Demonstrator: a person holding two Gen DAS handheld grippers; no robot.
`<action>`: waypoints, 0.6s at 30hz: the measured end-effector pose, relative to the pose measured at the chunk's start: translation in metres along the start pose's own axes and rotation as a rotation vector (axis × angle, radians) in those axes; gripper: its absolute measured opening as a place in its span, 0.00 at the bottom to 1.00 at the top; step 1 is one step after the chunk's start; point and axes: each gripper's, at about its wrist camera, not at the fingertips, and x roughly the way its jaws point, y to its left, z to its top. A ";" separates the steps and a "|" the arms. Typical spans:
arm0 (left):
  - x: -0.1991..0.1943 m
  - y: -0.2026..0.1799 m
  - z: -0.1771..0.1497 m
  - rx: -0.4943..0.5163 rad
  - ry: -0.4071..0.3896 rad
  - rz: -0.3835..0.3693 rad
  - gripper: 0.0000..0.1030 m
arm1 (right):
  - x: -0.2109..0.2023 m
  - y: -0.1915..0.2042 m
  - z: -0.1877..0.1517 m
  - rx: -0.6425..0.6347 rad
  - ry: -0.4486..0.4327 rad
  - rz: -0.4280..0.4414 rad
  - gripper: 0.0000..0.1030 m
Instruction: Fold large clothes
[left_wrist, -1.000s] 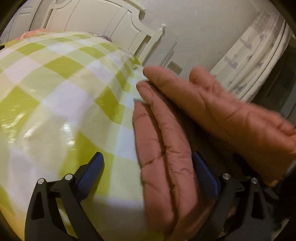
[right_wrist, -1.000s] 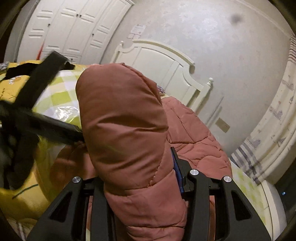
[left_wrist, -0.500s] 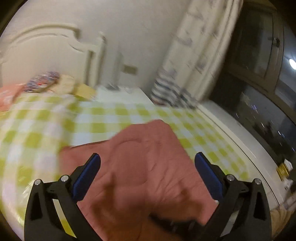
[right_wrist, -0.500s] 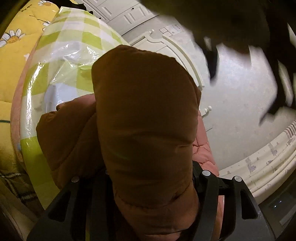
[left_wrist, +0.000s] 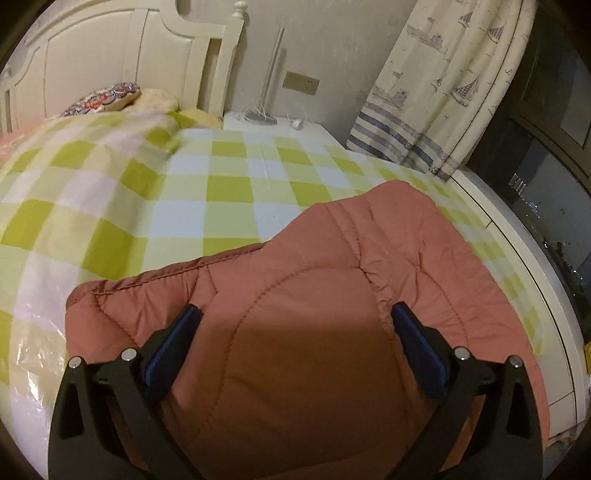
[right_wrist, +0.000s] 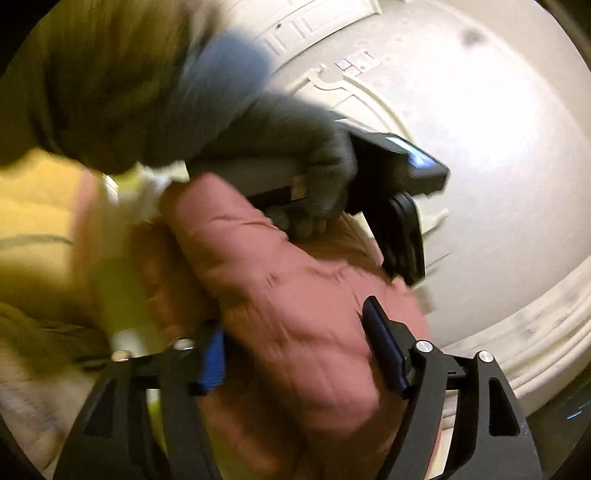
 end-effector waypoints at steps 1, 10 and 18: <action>-0.002 0.002 -0.001 -0.004 -0.005 -0.004 0.98 | -0.011 -0.012 -0.003 0.065 -0.022 0.064 0.70; -0.004 0.001 0.003 -0.016 -0.035 -0.006 0.98 | -0.046 -0.132 -0.020 0.711 -0.177 0.147 0.89; -0.010 -0.027 0.013 0.110 0.075 0.182 0.98 | 0.038 -0.048 -0.021 0.419 0.110 0.133 0.96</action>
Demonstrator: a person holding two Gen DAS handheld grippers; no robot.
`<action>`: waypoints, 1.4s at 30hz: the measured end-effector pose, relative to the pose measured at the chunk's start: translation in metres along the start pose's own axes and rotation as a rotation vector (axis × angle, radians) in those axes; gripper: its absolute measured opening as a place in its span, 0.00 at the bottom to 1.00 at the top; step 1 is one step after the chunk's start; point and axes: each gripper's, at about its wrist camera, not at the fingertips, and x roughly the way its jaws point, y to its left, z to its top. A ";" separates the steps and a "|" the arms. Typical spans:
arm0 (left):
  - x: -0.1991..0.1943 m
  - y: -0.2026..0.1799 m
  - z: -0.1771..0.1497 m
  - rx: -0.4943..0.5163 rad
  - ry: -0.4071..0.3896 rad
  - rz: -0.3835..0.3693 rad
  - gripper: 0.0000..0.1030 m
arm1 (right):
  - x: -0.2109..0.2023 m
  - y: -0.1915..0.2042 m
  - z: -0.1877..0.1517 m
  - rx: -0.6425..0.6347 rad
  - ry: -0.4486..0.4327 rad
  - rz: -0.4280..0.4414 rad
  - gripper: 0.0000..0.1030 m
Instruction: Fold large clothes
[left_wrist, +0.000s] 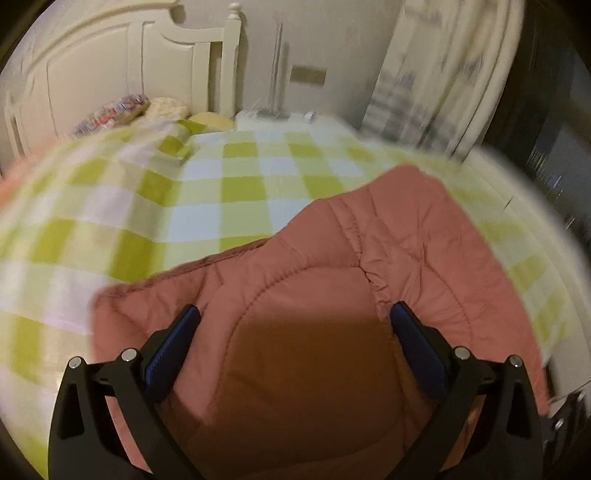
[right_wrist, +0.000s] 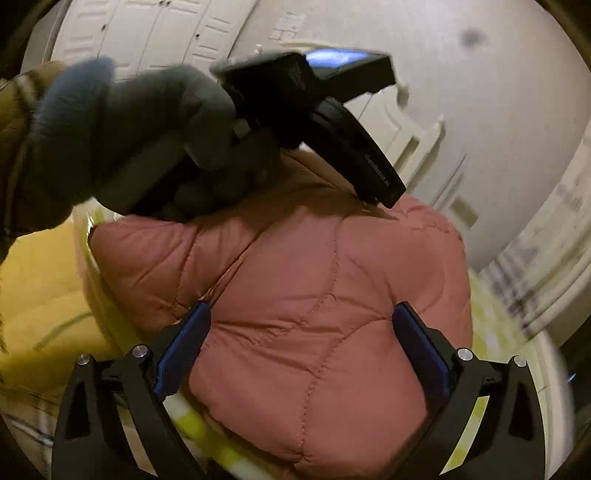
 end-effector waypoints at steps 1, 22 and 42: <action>-0.008 -0.005 0.006 0.005 0.028 0.057 0.98 | 0.001 -0.004 0.000 0.001 0.004 0.009 0.96; -0.026 0.028 -0.043 -0.313 -0.173 0.057 0.98 | -0.049 -0.049 -0.002 0.106 -0.177 0.016 0.75; -0.028 0.033 -0.049 -0.338 -0.198 0.033 0.98 | 0.019 -0.154 0.045 0.215 -0.083 -0.032 0.71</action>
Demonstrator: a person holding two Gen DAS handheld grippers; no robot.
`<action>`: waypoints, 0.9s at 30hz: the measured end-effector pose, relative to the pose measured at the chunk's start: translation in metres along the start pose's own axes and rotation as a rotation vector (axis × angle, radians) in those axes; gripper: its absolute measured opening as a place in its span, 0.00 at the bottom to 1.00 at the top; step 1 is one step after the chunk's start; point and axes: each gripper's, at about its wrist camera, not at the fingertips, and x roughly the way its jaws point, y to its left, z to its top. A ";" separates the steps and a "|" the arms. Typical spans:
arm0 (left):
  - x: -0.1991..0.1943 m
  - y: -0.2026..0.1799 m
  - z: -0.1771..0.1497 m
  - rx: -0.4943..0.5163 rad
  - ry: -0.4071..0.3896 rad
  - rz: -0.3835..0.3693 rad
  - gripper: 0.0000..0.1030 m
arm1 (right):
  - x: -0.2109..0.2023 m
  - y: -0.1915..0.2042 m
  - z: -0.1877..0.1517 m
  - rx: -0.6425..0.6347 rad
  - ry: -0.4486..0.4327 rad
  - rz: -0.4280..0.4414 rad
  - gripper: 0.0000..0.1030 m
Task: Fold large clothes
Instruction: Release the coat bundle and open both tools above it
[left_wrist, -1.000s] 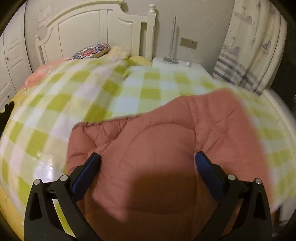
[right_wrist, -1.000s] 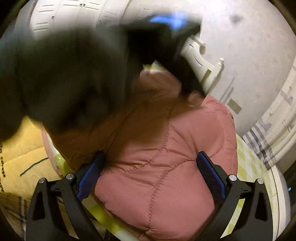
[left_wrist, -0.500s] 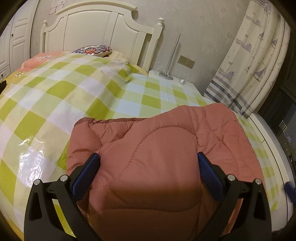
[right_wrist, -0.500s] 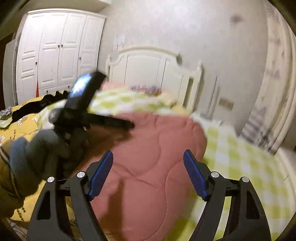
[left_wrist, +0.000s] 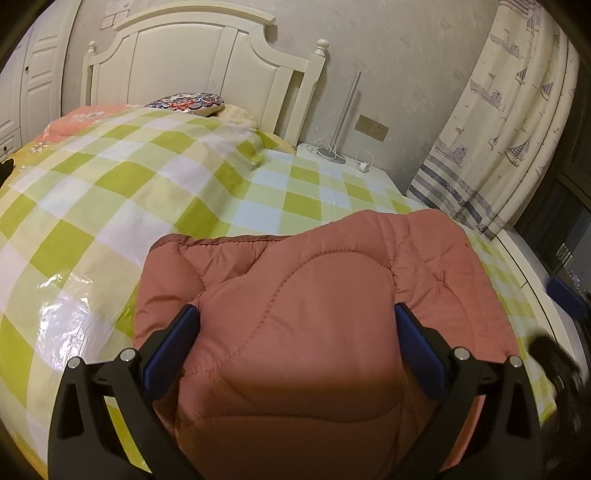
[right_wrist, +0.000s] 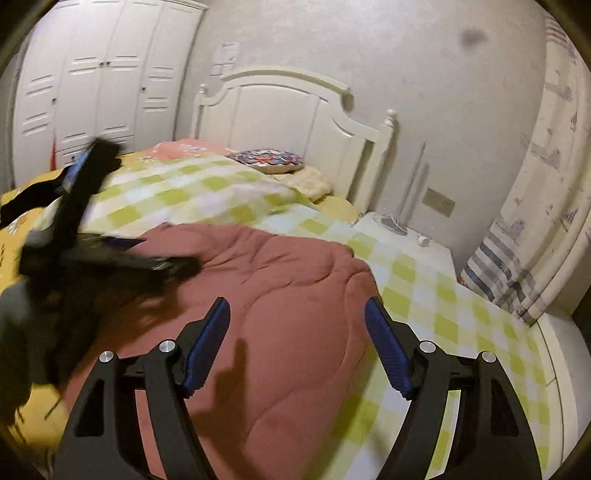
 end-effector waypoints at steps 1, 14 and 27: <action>0.000 0.000 0.000 0.000 0.000 0.000 0.98 | 0.020 -0.002 -0.003 0.009 0.058 0.016 0.71; -0.001 0.008 -0.001 -0.041 0.005 -0.011 0.98 | 0.060 -0.013 0.034 0.002 0.113 -0.049 0.71; 0.006 0.015 0.000 -0.062 0.038 -0.029 0.98 | 0.162 -0.019 0.027 0.019 0.373 -0.112 0.73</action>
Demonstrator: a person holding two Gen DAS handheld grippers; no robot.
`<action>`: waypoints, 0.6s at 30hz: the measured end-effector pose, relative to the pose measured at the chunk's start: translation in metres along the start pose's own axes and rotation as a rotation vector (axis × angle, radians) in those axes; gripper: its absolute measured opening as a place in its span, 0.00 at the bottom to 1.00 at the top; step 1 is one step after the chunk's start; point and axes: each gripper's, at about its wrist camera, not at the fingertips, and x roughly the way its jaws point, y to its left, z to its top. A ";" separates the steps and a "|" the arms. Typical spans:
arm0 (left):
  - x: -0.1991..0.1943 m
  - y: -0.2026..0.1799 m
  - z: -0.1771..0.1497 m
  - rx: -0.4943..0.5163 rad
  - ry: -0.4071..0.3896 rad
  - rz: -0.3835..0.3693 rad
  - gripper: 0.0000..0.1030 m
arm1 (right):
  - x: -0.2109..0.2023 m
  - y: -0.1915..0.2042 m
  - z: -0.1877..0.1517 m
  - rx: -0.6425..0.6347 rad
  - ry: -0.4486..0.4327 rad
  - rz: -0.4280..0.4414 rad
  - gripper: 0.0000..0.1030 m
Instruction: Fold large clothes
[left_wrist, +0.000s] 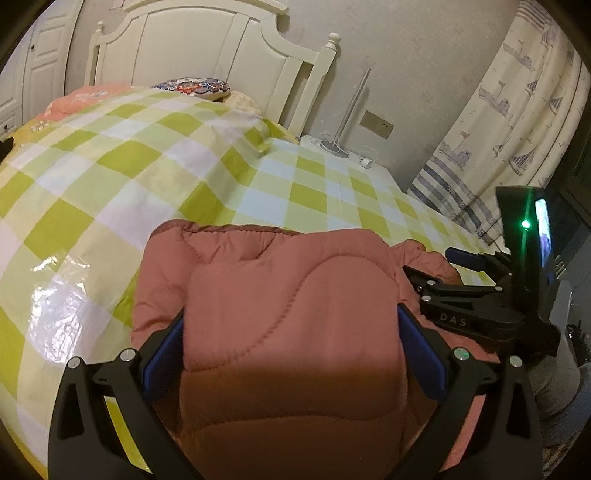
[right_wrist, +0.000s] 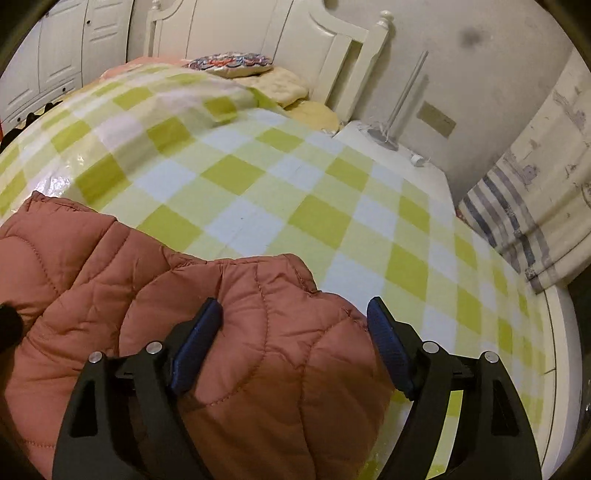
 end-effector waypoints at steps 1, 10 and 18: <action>0.000 0.000 0.000 0.001 -0.001 -0.001 0.98 | -0.005 0.000 -0.002 -0.001 -0.013 -0.004 0.74; 0.001 0.002 -0.001 -0.003 -0.001 0.001 0.98 | -0.085 0.004 -0.037 0.023 -0.181 0.105 0.77; 0.001 -0.002 -0.002 0.019 0.001 0.031 0.98 | -0.096 0.016 -0.067 0.008 -0.139 0.127 0.78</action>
